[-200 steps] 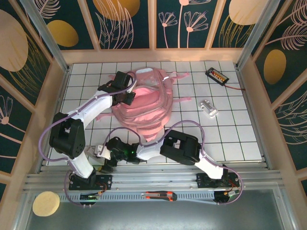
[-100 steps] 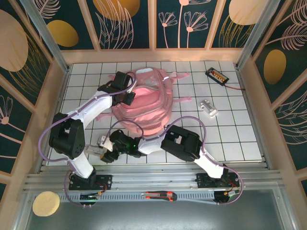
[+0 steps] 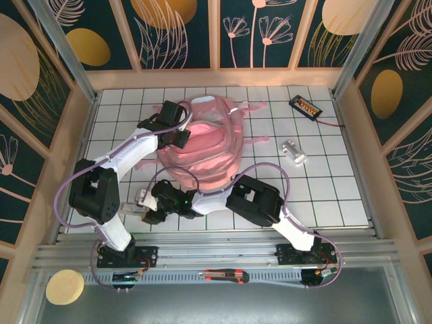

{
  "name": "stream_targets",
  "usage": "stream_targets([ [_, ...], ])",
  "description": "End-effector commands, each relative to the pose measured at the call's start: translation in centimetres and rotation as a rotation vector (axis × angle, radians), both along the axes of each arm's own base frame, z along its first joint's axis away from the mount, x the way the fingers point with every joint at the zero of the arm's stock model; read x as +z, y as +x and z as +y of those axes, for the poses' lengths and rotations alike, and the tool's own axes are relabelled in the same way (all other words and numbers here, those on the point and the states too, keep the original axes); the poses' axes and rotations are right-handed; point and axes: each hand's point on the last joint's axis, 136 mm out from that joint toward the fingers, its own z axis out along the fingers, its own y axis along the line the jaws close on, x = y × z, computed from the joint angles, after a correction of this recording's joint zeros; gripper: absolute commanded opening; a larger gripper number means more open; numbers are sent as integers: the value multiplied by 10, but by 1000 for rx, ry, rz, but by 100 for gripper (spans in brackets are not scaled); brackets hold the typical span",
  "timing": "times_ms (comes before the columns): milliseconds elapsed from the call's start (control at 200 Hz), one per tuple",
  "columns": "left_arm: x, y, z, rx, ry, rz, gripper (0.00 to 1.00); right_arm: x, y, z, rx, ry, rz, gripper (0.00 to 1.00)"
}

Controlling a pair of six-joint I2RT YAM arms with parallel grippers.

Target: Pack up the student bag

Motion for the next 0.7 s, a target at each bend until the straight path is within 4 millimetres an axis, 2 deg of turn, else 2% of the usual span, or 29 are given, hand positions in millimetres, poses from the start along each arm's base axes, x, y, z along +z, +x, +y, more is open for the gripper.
stream_targets([
  [0,-15,-2,16,27,48,41,0,-28,29,-28,-93,-121,-70,48],
  [85,-15,-1,16,28,47,41,0,-18,31,-32,-104,-109,-87,47],
  [185,-13,1,14,28,44,38,0,-5,40,-40,-146,-93,-104,35],
  [350,-9,4,12,25,38,33,0,16,51,-58,-189,-91,-126,36],
  [495,-5,10,6,27,13,32,0,33,45,-80,-187,-110,-147,36],
  [696,15,20,-6,34,-55,17,0,67,35,-114,-212,-100,-143,36],
])
